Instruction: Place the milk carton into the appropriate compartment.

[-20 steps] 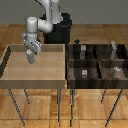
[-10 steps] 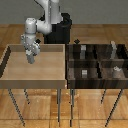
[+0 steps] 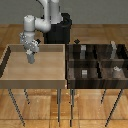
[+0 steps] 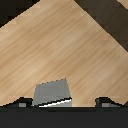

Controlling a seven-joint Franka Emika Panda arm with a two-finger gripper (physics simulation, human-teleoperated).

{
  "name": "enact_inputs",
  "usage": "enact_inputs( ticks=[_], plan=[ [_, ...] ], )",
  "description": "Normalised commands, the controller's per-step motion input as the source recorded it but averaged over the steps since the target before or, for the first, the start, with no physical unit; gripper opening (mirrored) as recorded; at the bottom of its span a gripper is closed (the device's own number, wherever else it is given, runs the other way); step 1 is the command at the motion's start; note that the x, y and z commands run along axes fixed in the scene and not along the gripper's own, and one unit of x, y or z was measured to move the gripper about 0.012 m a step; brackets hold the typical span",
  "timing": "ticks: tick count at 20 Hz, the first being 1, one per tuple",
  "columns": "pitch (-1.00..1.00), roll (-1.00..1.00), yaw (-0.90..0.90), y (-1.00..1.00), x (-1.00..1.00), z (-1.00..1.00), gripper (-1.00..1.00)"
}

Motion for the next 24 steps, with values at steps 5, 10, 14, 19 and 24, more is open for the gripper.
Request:
enact_inputs(
  ticks=[5,10,14,19,24],
  plan=[
    [0.0,0.0,0.0,0.0,0.0,-0.2,1.0],
    [0.0,0.0,0.0,0.0,0.0,-0.2,-1.0],
    [0.0,0.0,0.0,0.0,0.0,0.0,-1.0],
    [0.0,0.0,0.0,0.0,0.0,0.6,-1.0],
    [0.0,0.0,0.0,0.0,0.0,1.0,-1.0]
  ],
)
